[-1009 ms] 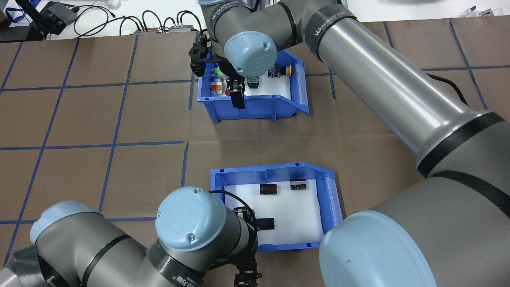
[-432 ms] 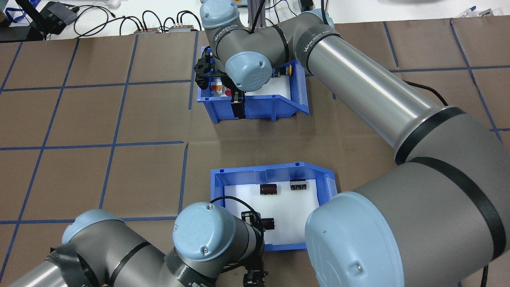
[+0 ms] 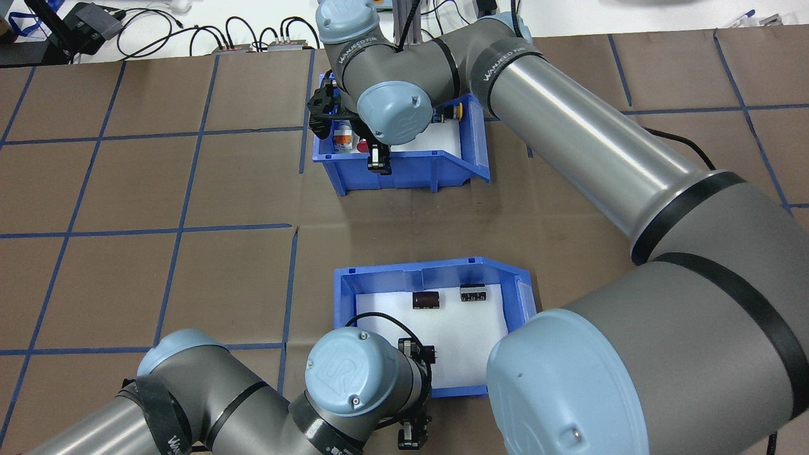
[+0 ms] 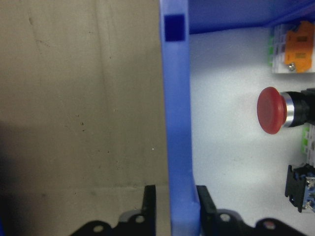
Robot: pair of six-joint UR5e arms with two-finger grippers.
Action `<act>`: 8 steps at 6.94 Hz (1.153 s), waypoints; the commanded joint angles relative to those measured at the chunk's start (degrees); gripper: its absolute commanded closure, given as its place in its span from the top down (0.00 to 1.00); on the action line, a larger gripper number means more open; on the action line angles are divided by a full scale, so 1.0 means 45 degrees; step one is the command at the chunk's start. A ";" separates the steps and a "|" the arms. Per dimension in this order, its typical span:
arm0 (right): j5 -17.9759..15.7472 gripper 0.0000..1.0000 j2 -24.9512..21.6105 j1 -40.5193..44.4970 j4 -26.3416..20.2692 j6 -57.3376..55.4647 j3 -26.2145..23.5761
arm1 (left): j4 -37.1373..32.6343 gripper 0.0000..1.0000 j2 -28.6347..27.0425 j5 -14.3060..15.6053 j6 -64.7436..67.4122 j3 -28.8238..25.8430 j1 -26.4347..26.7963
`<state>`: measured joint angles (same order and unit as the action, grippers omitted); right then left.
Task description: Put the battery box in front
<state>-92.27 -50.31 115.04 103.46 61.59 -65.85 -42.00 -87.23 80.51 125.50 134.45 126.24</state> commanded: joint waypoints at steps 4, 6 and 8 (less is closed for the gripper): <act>-0.0764 0.07 -0.1180 -0.0814 0.0155 0.0840 -0.0231 | -0.1708 0.00 0.2149 0.1796 -0.1921 -0.0190 -0.0238; -0.0883 0.07 -0.1687 -0.1965 0.0114 0.1544 -0.0483 | -0.3199 0.00 0.3442 0.1545 -0.4980 -0.0250 -0.2568; -0.0844 0.07 -0.2641 -0.3097 0.0114 0.2478 -0.1397 | -0.3264 0.00 0.3604 0.0342 -0.7661 -0.0385 -0.5420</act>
<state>-96.17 -59.43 104.41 104.00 69.77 -69.40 -56.12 -71.58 85.92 98.56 133.21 109.94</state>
